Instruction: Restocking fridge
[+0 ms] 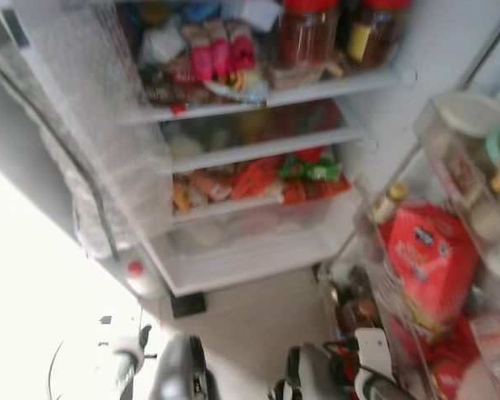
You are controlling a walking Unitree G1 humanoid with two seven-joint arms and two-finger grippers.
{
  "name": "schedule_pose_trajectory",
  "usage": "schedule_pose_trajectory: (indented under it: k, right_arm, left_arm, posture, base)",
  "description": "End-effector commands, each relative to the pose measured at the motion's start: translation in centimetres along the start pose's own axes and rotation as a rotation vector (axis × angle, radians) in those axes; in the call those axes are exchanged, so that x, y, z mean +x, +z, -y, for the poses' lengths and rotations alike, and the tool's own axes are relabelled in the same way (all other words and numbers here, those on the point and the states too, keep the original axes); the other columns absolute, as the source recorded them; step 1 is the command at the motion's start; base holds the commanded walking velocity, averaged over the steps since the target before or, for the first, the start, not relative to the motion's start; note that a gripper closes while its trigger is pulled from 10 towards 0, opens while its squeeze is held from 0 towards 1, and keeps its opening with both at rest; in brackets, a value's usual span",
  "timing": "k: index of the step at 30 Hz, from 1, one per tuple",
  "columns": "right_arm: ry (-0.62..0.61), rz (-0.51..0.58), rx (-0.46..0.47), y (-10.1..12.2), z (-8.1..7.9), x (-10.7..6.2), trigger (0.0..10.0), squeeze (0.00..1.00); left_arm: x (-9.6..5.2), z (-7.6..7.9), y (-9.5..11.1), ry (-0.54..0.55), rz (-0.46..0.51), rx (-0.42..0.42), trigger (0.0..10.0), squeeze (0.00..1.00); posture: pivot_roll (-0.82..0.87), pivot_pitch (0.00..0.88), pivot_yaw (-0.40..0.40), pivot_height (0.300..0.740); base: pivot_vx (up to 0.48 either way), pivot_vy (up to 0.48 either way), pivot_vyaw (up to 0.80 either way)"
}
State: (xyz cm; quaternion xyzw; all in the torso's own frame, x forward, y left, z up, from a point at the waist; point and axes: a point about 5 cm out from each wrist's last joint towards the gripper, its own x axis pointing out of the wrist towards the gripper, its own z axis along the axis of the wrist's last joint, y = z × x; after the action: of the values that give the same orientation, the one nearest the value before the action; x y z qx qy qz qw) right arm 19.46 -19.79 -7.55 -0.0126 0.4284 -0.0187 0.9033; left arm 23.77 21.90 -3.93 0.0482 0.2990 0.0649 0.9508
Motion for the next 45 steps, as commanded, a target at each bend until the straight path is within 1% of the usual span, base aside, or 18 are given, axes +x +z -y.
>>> schedule_pose_trajectory:
  k: [1,5,10,19,27,34,36,38,42,44,45]
  right_arm:
    - [0.015,-0.154,0.003,-4.1,-0.5,-0.9,10.0,0.00]
    - [0.016,-0.154,0.002,-4.2,-0.5,-0.9,10.0,0.00]
    - [0.014,-0.156,0.003,-4.2,-0.4,-0.9,10.0,0.00]
    - [0.020,-0.149,0.020,-4.3,-0.5,-1.0,10.0,0.00]
    - [0.032,-0.154,0.017,-4.4,-0.6,-1.0,10.0,0.00]
    - [0.031,-0.157,0.020,-4.5,-0.7,-1.0,10.0,0.00]
    - [0.031,-0.157,0.020,-4.5,-0.7,-1.0,10.0,0.00]
    - [0.031,-0.157,0.020,-4.5,-0.7,-1.0,10.0,0.00]
    - [0.034,-0.148,0.033,-4.4,-0.7,-1.0,10.0,0.00]
    - [0.019,-0.163,-0.004,-4.4,-0.5,-1.0,10.0,0.00]
    - [0.018,-0.162,0.003,-4.4,-0.6,-1.0,10.0,0.00]
  left_arm:
    - [-0.1,-0.2,-0.6,-0.003,-0.035,-0.004,10.0,0.00]
    - [-0.2,0.0,-1.1,-0.011,-0.061,0.000,10.0,0.00]
    - [-0.4,0.1,-1.4,-0.011,-0.071,-0.003,10.0,0.00]
    - [-0.9,0.4,-2.9,-0.013,-0.133,-0.007,10.0,0.00]
    - [-1.3,0.5,-4.0,-0.014,-0.171,0.004,10.0,0.00]
    - [-1.7,0.7,-4.9,-0.018,-0.208,0.013,10.0,0.00]
    - [-1.8,0.7,-5.0,-0.018,-0.212,0.014,10.0,0.00]
    - [-1.8,0.7,-5.0,-0.019,-0.215,0.016,10.0,0.00]
    - [-1.8,0.7,-5.2,-0.023,-0.221,0.017,10.0,0.00]
    - [-1.9,0.6,-5.4,-0.015,-0.231,0.005,10.0,0.00]
    - [-2.0,0.6,-5.4,-0.014,-0.233,0.003,10.0,0.00]
  posture:
    - [-0.04,0.174,-0.044,0.633]
    - [-0.04,0.165,-0.043,0.633]
    - [-0.04,0.159,-0.041,0.633]
    - [-0.04,0.144,-0.038,0.633]
    - [-0.04,0.134,-0.033,0.668]
    - [-0.04,0.136,-0.031,0.713]
    - [-0.04,0.137,-0.030,0.733]
    - [-0.04,0.139,-0.031,0.740]
    - [-0.04,0.147,-0.032,0.740]
    - [-0.04,0.155,-0.033,0.740]
    - [-0.04,0.158,-0.034,0.740]
  base:
    - [-0.315,0.000,0.00]
    - [-0.317,0.000,0.00]
    - [-0.301,0.000,0.00]
    - [0.000,0.000,0.00]
    - [0.000,0.000,0.00]
    - [0.000,0.000,0.00]
    - [0.000,0.000,0.00]
    - [0.000,0.000,0.00]
    - [0.000,0.000,0.00]
    - [0.000,0.000,0.00]
    - [0.000,0.000,0.00]
